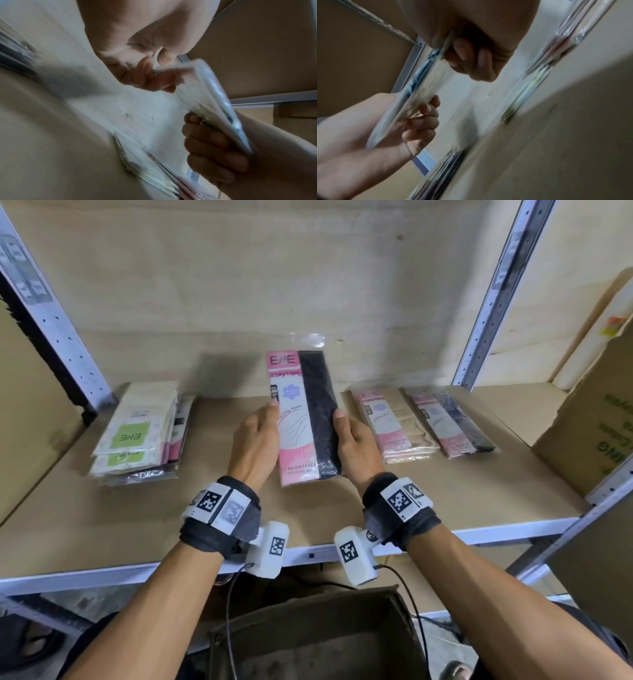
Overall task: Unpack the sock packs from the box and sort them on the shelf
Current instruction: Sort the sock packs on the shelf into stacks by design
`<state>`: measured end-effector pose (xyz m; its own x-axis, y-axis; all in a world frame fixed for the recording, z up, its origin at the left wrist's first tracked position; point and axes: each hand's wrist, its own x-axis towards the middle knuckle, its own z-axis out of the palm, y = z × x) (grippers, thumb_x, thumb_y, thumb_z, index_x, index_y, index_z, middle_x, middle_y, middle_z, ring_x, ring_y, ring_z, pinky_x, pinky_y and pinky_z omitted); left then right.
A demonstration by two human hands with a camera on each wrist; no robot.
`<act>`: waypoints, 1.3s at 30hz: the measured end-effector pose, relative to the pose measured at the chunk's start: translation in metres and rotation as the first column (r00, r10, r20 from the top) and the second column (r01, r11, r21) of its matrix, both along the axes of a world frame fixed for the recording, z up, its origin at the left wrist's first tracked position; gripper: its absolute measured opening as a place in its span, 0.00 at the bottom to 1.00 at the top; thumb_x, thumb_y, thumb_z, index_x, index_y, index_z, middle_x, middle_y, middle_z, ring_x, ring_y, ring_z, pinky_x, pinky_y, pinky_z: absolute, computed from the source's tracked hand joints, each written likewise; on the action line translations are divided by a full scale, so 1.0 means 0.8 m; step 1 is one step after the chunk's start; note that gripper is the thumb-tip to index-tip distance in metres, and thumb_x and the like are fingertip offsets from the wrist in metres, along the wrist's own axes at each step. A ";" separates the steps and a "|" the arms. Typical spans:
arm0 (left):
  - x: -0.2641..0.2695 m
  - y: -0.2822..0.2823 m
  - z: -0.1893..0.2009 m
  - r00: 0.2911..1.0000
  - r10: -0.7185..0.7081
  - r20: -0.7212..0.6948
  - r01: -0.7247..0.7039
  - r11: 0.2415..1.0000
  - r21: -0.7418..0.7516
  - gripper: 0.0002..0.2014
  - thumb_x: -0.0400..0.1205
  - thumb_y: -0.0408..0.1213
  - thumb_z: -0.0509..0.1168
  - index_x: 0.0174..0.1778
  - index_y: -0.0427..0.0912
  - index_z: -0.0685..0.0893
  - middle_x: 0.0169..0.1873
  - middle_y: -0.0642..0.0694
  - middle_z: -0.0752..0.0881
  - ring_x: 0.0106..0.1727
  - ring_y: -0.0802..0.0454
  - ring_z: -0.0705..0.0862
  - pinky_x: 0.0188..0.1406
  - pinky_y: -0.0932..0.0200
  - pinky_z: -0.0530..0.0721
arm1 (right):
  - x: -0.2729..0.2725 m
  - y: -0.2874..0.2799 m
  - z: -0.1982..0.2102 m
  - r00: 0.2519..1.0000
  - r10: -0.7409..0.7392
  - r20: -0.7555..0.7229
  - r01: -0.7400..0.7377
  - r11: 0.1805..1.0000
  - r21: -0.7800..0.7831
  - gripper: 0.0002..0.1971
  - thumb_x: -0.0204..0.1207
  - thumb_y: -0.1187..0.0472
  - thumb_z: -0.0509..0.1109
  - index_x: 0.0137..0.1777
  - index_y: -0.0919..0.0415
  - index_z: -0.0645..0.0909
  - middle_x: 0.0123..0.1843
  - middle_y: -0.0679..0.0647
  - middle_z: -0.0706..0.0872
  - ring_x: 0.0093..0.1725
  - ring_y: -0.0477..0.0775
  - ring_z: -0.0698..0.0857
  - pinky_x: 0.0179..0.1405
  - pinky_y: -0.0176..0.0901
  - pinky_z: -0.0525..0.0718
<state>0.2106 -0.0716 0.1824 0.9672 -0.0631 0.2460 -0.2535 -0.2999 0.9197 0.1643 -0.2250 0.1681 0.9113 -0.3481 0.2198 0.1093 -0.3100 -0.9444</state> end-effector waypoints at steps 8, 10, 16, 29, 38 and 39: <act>0.003 0.005 -0.001 0.997 0.073 0.029 -0.075 0.993 0.090 0.31 0.90 0.60 0.46 0.34 0.39 0.76 0.33 0.44 0.86 0.31 0.46 0.82 0.22 0.65 0.68 | -0.002 0.005 0.010 0.973 0.150 -0.173 -0.128 0.983 0.132 0.20 0.86 0.41 0.55 0.47 0.53 0.82 0.54 0.52 0.89 0.56 0.53 0.87 0.63 0.51 0.81; -0.001 0.001 -0.001 0.996 0.054 0.077 -0.063 0.990 0.122 0.30 0.91 0.58 0.47 0.32 0.39 0.74 0.29 0.46 0.84 0.29 0.48 0.81 0.19 0.68 0.68 | -0.003 0.006 0.009 0.988 0.039 -0.148 -0.034 0.999 0.039 0.24 0.86 0.36 0.51 0.39 0.49 0.79 0.46 0.45 0.86 0.49 0.47 0.85 0.54 0.45 0.79; -0.003 -0.003 -0.003 1.000 0.009 0.023 -0.008 0.998 -0.056 0.30 0.91 0.55 0.50 0.45 0.28 0.80 0.34 0.45 0.88 0.30 0.51 0.83 0.19 0.74 0.70 | -0.001 0.006 0.000 0.997 -0.057 -0.047 0.059 0.998 0.038 0.24 0.85 0.35 0.53 0.35 0.47 0.79 0.38 0.38 0.86 0.42 0.36 0.85 0.46 0.38 0.80; -0.009 0.022 -0.009 0.776 -0.579 -0.248 0.586 0.809 -0.056 0.21 0.75 0.41 0.79 0.65 0.49 0.86 0.57 0.53 0.92 0.58 0.56 0.91 0.51 0.66 0.88 | 0.003 -0.028 0.008 0.987 -0.036 -0.159 0.053 0.993 0.104 0.32 0.86 0.37 0.52 0.66 0.66 0.81 0.63 0.63 0.87 0.62 0.62 0.86 0.68 0.61 0.82; 0.006 0.035 -0.017 0.886 -0.431 -0.170 0.406 0.900 -0.160 0.18 0.78 0.34 0.77 0.64 0.44 0.87 0.52 0.49 0.94 0.51 0.50 0.93 0.37 0.62 0.89 | -0.025 -0.040 0.015 0.857 0.447 -0.258 -0.400 0.891 0.216 0.15 0.79 0.57 0.75 0.57 0.64 0.75 0.47 0.64 0.89 0.33 0.60 0.85 0.32 0.45 0.82; 0.007 0.036 -0.017 0.889 -0.426 -0.171 0.400 0.901 -0.168 0.17 0.79 0.34 0.76 0.64 0.44 0.87 0.52 0.49 0.94 0.51 0.50 0.93 0.37 0.62 0.89 | -0.025 -0.042 0.015 0.860 0.452 -0.238 -0.403 0.886 0.228 0.14 0.80 0.60 0.75 0.56 0.64 0.74 0.46 0.65 0.88 0.33 0.61 0.85 0.31 0.44 0.81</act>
